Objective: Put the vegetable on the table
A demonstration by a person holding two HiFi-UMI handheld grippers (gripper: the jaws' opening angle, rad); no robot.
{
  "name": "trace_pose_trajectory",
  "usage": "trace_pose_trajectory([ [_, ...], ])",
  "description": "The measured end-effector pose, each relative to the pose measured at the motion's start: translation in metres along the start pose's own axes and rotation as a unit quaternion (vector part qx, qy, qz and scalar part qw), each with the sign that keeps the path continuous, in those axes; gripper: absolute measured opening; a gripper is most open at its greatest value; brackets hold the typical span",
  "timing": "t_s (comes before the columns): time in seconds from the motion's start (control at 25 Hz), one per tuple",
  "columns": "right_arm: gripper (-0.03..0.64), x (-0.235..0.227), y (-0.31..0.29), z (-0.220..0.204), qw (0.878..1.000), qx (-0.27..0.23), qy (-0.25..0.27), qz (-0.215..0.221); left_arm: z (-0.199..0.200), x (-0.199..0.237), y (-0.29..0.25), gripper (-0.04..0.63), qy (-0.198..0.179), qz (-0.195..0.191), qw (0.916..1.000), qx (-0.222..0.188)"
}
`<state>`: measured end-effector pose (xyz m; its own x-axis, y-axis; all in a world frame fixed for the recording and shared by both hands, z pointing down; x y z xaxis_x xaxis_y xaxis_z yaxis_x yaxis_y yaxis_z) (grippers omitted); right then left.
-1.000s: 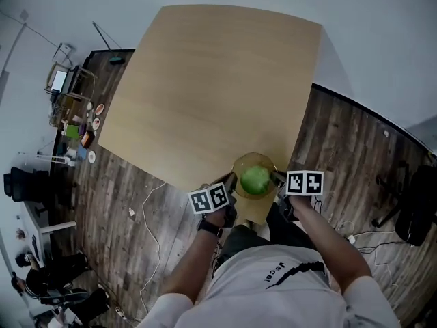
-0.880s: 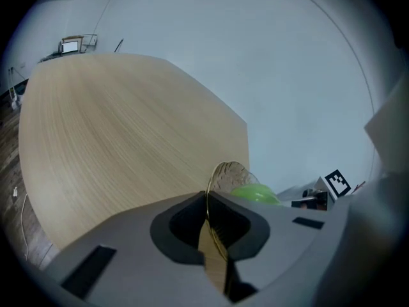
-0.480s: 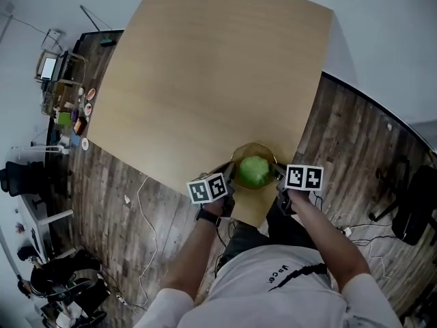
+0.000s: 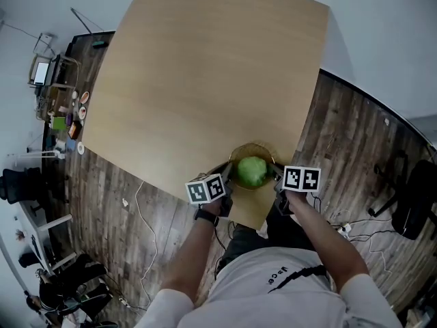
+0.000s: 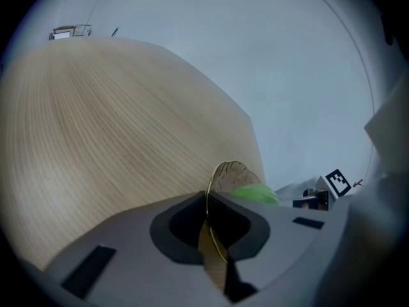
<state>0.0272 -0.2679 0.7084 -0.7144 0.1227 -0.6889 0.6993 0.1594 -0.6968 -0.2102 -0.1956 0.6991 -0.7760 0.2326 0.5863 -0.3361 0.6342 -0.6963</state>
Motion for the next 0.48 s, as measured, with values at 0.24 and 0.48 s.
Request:
trace_pose_trajectory([
  [0.24, 0.025, -0.0021, -0.0004, -0.0024, 1.000, -0.009, 0.009, 0.008, -0.0005, 0.0004, -0.0028, 0.023, -0.011, 0.004, 0.9999, -0.003],
  [0.48, 0.042, -0.0051, 0.0073, 0.0001, 1.000, -0.019, 0.007, 0.020, 0.0003, 0.0040, 0.0021, 0.038, -0.012, -0.012, 0.9999, 0.000],
])
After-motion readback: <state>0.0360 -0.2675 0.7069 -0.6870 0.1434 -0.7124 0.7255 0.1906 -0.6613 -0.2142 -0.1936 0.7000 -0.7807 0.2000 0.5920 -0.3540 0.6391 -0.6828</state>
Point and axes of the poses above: the fingertips, and each gripper's own axes: y backward along the fingers, x to its left, z out of its top, the point moved 9 cm from there along y, backward along the fingers, and after that the axes turned 4 degrees about -x, right-handed, at the moved point
